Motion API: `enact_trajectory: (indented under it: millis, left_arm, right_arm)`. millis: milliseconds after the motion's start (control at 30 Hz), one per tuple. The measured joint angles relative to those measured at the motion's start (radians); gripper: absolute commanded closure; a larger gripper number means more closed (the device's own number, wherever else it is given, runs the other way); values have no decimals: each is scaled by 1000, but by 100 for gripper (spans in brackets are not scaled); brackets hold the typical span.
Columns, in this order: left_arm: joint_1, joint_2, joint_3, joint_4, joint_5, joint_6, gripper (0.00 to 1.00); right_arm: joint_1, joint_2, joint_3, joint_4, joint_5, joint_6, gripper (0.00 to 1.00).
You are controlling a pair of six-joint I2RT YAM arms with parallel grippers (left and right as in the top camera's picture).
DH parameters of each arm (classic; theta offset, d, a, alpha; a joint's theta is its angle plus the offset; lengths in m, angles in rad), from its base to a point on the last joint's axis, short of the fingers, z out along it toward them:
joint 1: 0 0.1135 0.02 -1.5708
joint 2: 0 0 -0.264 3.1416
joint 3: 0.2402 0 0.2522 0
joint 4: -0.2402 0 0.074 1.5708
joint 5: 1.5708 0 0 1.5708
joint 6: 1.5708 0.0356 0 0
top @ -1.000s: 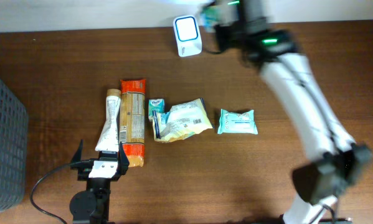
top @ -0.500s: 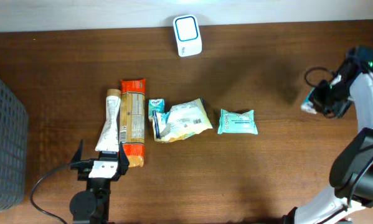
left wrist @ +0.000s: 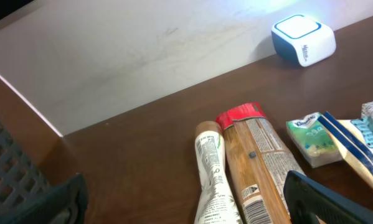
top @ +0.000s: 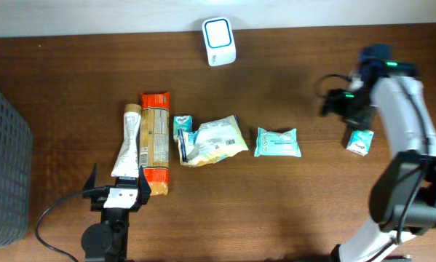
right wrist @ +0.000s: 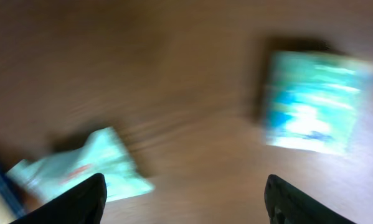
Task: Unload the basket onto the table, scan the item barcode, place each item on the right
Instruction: 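Move the right gripper back to the teal wet-wipes pack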
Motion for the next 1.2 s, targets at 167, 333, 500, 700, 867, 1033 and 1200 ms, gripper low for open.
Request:
enact_trajectory:
  millis: [167,333,500,700,867,1033,1200]
  left_arm:
    - [0,0,0,0,0,0,1]
    - [0,0,0,0,0,0,1]
    - [0,0,0,0,0,0,1]
    - [0,0,0,0,0,0,1]
    - [0,0,0,0,0,0,1]
    - [0,0,0,0,0,0,1]
    - [0,0,0,0,0,0,1]
  right_arm:
    - [399,1,4,105,102,48,40]
    - [615,119,8,119,257,134,44]
    - [655,221,8,98,368,209,52]
    - [655,226,8,66,455,236,53]
    - [655,226,-3,90,466,232,55]
    - [644,273,-8,56,491,172,69]
    - [631,280,-7,33,523,158,96]
